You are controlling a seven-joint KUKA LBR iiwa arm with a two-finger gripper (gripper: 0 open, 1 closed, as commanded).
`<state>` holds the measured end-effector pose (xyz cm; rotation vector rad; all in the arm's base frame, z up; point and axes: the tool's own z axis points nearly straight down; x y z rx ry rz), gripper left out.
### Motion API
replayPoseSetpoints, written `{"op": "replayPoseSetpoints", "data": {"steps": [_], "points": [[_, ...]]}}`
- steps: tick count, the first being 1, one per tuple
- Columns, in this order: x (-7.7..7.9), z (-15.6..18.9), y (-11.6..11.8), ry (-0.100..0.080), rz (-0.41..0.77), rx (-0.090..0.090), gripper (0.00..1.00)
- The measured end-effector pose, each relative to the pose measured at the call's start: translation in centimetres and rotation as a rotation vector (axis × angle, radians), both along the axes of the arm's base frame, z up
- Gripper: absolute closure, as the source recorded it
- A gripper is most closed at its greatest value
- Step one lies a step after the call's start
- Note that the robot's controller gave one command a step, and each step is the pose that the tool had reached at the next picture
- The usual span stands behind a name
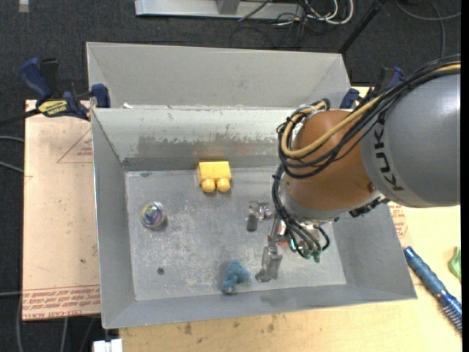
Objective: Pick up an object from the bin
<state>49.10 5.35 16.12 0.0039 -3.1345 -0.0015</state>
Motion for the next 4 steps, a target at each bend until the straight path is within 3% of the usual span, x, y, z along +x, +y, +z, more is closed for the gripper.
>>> {"op": "replayPoseSetpoints", "data": {"steps": [1, 2, 3, 4], "points": [[-0.6, -9.0, 5.2, -0.017, 0.139, 0.002, 0.0], [0.3, -8.9, -0.2, -0.019, 0.47, 0.0, 0.0], [-0.7, -8.9, 6.7, -0.015, 1.071, 0.004, 0.0], [-0.4, -7.9, 2.9, -0.009, 1.047, 0.003, 0.0]]}}
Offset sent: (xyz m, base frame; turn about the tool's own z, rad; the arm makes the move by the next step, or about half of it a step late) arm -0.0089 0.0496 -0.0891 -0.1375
